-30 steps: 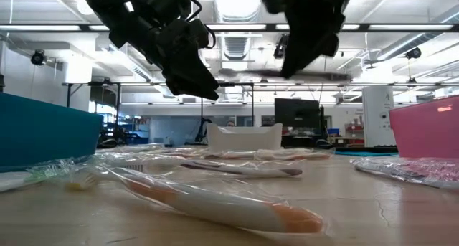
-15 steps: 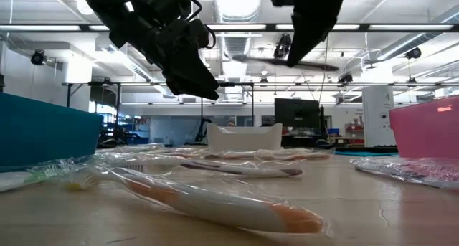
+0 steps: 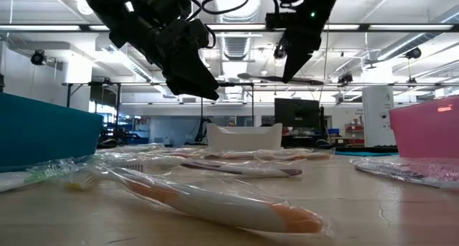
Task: Pick & Place Toothbrushes
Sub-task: Put the violet toothbrush into the white bin
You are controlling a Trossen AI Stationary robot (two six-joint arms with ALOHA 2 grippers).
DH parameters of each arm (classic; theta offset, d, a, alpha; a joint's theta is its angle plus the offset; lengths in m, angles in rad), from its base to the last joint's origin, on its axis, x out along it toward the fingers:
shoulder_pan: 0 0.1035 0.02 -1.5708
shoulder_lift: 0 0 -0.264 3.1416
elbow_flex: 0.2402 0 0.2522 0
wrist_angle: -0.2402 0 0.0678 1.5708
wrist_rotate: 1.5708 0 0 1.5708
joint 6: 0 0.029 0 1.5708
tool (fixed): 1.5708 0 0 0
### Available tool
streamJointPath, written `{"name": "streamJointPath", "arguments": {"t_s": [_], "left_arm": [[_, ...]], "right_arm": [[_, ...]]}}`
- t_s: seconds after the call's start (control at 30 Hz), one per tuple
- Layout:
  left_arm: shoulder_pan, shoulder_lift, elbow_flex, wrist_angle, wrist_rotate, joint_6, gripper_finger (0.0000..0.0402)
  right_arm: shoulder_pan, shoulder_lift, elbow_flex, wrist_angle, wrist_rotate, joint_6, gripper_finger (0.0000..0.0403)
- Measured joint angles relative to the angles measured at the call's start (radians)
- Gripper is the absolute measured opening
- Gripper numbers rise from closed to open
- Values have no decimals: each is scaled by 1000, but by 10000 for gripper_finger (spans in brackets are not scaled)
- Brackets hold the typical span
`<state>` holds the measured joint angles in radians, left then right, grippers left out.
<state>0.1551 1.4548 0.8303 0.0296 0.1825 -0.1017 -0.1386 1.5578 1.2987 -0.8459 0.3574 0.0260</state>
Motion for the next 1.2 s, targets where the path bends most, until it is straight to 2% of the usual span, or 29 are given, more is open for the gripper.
{"name": "streamJointPath", "arguments": {"t_s": [0.3, 0.53, 0.73, 1.03, 1.2], "left_arm": [[0, 0, 0, 0, 0, 0, 229], [0, 0, 0, 0, -28, 1, 229], [0, 0, 0, 0, -31, -1, 230], [0, 0, 0, 0, -31, -2, 230], [0, 0, 0, -1, -31, -3, 230]], "right_arm": [[-161, 0, 0, 175, -175, -196, 22], [-261, 22, 1, 358, -312, -239, 22], [-312, 119, 2, 468, -366, -311, 22], [-394, 269, 67, 486, -370, -373, 22], [-421, 340, 112, 487, -444, -371, 22]]}}
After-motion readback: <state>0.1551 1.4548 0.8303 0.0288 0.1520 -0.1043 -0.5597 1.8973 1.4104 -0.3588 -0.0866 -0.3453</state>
